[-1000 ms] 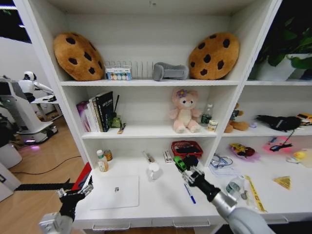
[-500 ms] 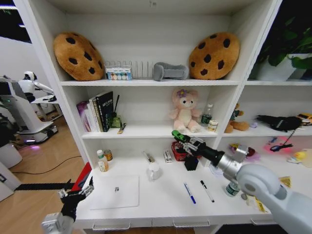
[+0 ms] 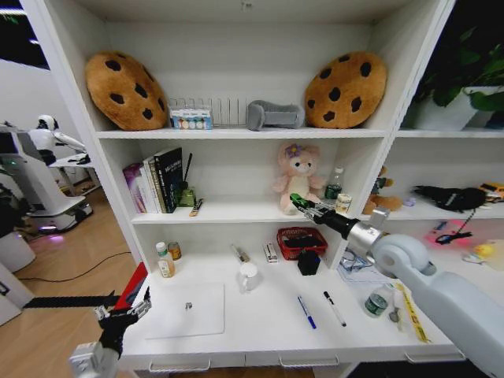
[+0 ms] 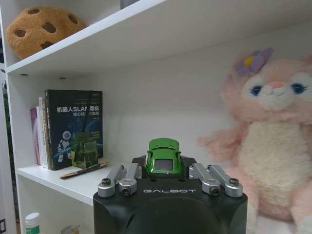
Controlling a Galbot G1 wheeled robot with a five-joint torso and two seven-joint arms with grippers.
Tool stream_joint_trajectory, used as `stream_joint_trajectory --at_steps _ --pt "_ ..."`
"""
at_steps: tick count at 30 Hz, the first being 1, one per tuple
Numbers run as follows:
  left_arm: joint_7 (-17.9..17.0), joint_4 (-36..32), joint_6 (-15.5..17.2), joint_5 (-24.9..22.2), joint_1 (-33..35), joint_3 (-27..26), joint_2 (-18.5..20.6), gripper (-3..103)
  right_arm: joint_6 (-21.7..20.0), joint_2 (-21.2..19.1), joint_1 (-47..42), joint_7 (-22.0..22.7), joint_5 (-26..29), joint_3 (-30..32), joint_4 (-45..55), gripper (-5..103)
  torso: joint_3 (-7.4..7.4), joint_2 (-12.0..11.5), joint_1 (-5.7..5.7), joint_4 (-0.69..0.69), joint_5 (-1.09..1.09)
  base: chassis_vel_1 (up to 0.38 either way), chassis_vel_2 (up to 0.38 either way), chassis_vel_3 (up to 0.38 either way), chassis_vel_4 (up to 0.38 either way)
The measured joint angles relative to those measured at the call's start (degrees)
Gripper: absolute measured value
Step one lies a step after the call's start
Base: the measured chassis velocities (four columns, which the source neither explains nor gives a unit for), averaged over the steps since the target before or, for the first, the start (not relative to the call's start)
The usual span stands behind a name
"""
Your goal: Organize the objects on the table.
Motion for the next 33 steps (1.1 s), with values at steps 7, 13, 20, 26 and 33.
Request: stream_joint_trajectory --at_steps 7,13,20,26,33 --pt "-0.03 0.57 0.00 0.22 0.36 -0.06 -0.71 98 -1.53 4.81 11.77 -1.64 -0.16 -12.77 -7.78 36 0.00 0.00 0.00 -0.01 0.00 0.000 0.000 0.000 0.000" --pt "-0.08 1.66 0.01 0.22 0.07 0.14 -1.18 98 -3.12 9.57 21.04 -3.13 -1.06 -20.72 -14.93 36 0.00 0.00 0.00 0.00 0.00 0.000 0.000 0.000 0.000" --pt "-0.08 2.38 0.01 0.16 -0.48 0.42 -1.18 98 -4.63 12.60 27.99 -3.32 -2.63 -25.80 -19.50 36 0.00 0.01 0.00 0.00 -0.01 0.000 0.000 0.000 0.000" --pt "-0.08 2.89 0.00 -0.02 -1.15 0.69 -1.33 98 -6.31 13.96 31.33 -4.18 -4.94 -29.68 -23.36 36 0.00 0.01 0.00 -0.01 0.00 0.000 0.000 0.000 0.000" --pt "-0.12 3.04 -0.01 -0.38 -1.33 0.37 -1.23 98 -6.63 15.43 31.42 -4.19 -5.74 -31.05 -24.95 36 0.00 0.01 0.00 -0.01 0.01 0.000 0.000 0.000 0.000"
